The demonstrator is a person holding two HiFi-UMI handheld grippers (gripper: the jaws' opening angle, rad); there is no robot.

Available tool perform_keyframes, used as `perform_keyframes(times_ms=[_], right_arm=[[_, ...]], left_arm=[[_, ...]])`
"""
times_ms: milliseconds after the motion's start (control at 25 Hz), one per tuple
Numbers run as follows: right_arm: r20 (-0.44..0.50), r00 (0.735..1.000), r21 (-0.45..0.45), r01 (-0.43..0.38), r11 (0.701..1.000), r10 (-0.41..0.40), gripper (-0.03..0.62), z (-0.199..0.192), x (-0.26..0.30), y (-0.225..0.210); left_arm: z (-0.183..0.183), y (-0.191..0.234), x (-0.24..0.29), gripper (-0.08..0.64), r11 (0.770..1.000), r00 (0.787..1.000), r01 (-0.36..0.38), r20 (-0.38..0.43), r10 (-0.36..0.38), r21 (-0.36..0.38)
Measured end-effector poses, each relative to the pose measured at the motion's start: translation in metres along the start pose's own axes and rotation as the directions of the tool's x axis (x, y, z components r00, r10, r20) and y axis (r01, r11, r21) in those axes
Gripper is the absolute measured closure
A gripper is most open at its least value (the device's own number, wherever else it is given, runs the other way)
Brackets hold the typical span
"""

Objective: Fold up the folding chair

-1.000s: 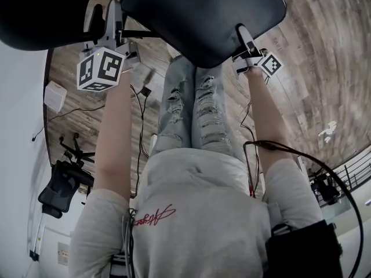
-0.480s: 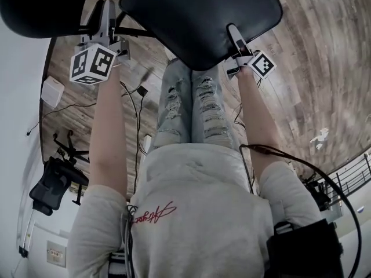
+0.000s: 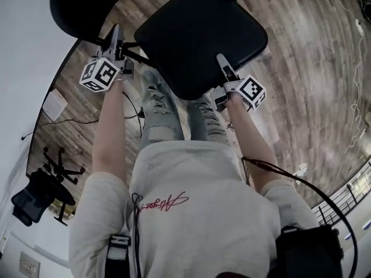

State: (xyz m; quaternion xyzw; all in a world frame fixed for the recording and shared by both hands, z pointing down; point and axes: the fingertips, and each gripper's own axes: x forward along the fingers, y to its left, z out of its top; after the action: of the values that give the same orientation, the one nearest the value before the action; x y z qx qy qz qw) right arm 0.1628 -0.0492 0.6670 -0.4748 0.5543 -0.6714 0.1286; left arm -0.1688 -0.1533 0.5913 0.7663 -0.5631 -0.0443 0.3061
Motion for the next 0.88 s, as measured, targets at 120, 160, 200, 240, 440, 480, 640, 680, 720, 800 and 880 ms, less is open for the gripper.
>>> perform_keyframes(times_ms=[120,160,200,240,440,480,640,680,720,800,880], right_arm=[[0.011,0.996,0.009,0.089,0.996,-0.089,0.374,-0.006,0.024,0.027],[0.019,0.994,0.017,0.112,0.994,-0.112,0.374,-0.006,0.031,0.035],[0.030,0.991,0.026,0.133,0.991,-0.134,0.374,-0.006,0.036,0.042],[0.043,0.987,0.036,0.153,0.988,-0.154,0.374,-0.007,0.039,0.047],[0.073,0.975,0.085,0.205,0.975,-0.211,0.383,-0.019,0.060,0.082],[0.062,0.976,0.094,0.203,0.975,-0.209,0.391,-0.020,0.070,0.095],[0.017,0.978,0.110,0.204,0.973,-0.207,0.423,-0.020,0.107,0.144],[0.009,0.978,0.108,0.208,0.972,-0.211,0.430,-0.019,0.114,0.154],[0.001,0.976,0.104,0.215,0.971,-0.216,0.437,-0.018,0.122,0.163],[-0.014,0.971,0.092,0.239,0.967,-0.239,0.444,-0.016,0.137,0.178],[-0.020,0.965,0.072,0.262,0.962,-0.261,0.448,-0.008,0.153,0.192]], left_arm=[[0.017,0.018,0.016,0.541,0.999,0.999,0.032,-0.025,-0.032,-0.001],[0.023,0.020,0.023,0.541,0.999,0.998,0.047,-0.033,-0.047,0.005],[0.030,0.022,0.030,0.541,0.998,0.997,0.060,-0.041,-0.060,0.011],[0.035,0.024,0.036,0.541,0.997,0.996,0.070,-0.050,-0.069,0.016],[0.063,0.032,0.056,0.541,0.991,0.990,0.123,-0.084,-0.118,0.059],[0.070,0.036,0.061,0.541,0.991,0.991,0.114,-0.082,-0.108,0.072],[0.093,0.055,0.077,0.543,0.994,0.998,0.021,-0.069,-0.014,0.106],[0.097,0.061,0.079,0.543,0.994,0.998,-0.008,-0.066,0.015,0.105],[0.100,0.067,0.081,0.543,0.994,0.997,-0.041,-0.065,0.048,0.101],[0.104,0.081,0.084,0.543,0.990,0.991,-0.114,-0.066,0.120,0.087],[0.107,0.092,0.091,0.543,0.984,0.983,-0.167,-0.067,0.172,0.068]])
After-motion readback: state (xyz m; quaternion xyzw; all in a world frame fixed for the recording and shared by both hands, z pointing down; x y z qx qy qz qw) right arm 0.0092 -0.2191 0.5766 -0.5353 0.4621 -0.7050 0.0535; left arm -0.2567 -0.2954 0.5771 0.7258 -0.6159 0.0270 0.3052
